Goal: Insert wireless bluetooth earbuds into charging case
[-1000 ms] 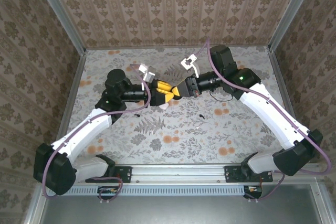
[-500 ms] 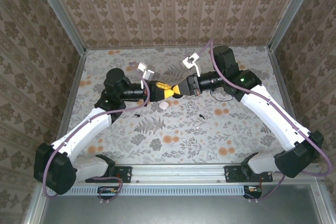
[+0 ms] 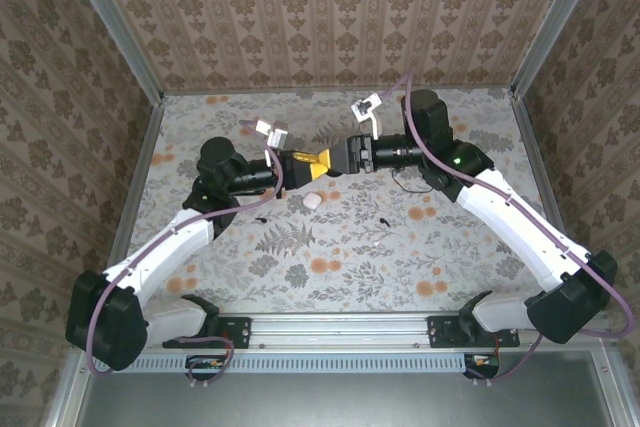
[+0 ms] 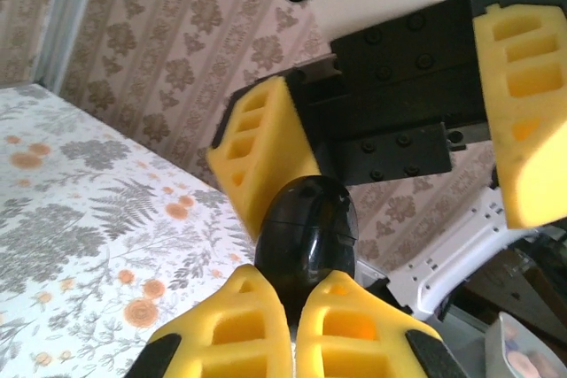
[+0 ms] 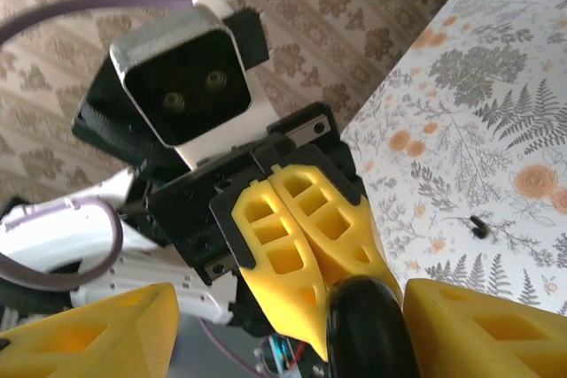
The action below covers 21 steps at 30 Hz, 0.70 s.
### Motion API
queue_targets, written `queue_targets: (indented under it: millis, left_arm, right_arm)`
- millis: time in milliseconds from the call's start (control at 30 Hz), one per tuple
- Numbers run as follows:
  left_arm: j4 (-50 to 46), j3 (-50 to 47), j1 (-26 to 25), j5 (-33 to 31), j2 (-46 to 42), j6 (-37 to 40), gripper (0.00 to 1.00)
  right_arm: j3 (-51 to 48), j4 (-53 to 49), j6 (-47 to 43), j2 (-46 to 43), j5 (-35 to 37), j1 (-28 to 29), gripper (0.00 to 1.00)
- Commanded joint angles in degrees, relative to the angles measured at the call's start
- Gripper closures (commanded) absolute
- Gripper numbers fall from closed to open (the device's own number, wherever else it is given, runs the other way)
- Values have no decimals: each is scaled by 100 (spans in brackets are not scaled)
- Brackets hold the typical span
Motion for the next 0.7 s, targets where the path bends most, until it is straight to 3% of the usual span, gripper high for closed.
queue_targets:
  millis: [0,67,400,667]
  left_arm:
    - [541,-136,97,-379,-166,-401,100]
    - [682,-187,119,-467,-193,-527,100]
    - [690,-351,201,-796,-473,-601,100]
    - [664,-321,202,-830,-476,-704,100]
  right_arm:
    - [-273,1041,714,-238,322,26,31]
    - [-362,1101,718,-243,408,27,34]
    - [-480,1166,648,-141,214,53,66]
    - [-264,934,294,49,-22,123,72]
